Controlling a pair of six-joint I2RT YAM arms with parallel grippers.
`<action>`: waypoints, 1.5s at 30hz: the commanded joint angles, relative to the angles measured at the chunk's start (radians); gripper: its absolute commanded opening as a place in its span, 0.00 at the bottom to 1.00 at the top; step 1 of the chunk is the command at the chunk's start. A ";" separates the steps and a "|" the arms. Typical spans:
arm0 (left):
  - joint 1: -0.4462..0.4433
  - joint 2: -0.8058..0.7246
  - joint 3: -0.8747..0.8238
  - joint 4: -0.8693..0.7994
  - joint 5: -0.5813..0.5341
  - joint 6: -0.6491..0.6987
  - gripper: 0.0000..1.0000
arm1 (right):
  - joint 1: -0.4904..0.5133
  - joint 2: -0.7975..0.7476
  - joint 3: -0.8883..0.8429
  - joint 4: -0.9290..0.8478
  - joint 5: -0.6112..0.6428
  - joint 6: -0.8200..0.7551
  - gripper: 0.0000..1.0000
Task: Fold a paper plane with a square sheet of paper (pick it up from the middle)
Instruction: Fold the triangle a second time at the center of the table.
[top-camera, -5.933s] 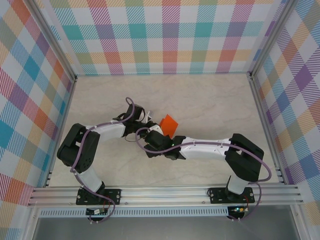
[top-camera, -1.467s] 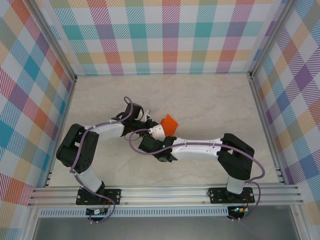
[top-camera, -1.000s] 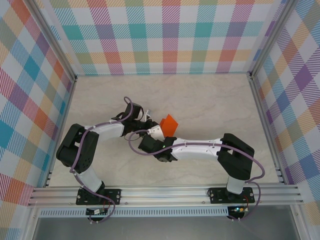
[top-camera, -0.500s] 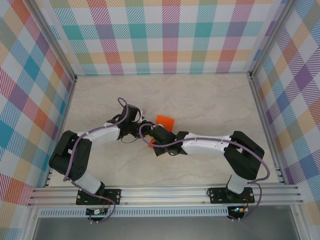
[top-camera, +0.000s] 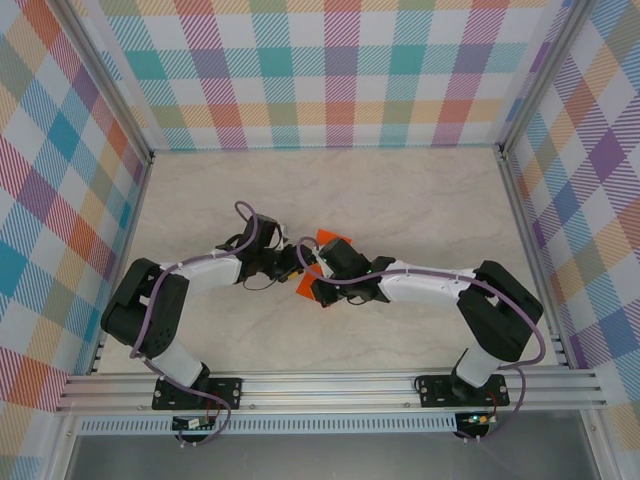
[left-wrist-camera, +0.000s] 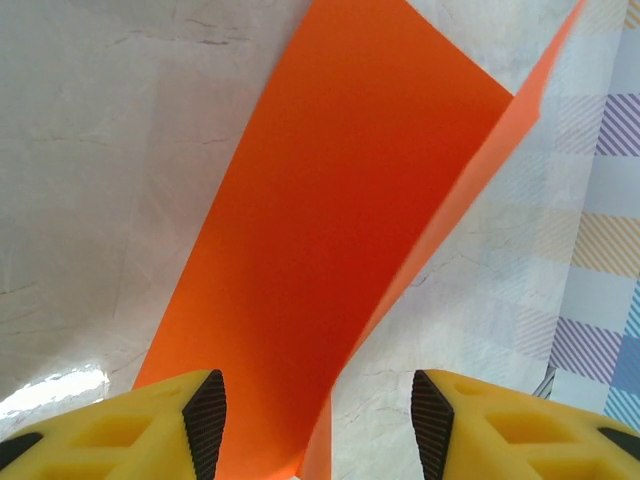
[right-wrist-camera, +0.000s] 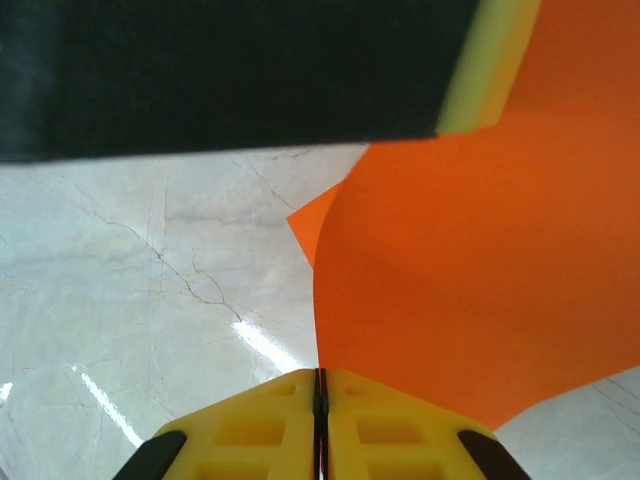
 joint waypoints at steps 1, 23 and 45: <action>-0.005 0.015 -0.016 0.058 0.019 -0.032 0.56 | -0.040 -0.034 -0.027 0.029 -0.060 -0.016 0.10; -0.016 -0.056 -0.064 0.054 -0.007 -0.039 0.55 | -0.181 0.007 -0.068 0.121 -0.128 0.167 0.11; -0.052 -0.044 -0.097 0.040 -0.008 -0.003 0.37 | -0.190 0.120 0.012 0.011 -0.048 0.078 0.11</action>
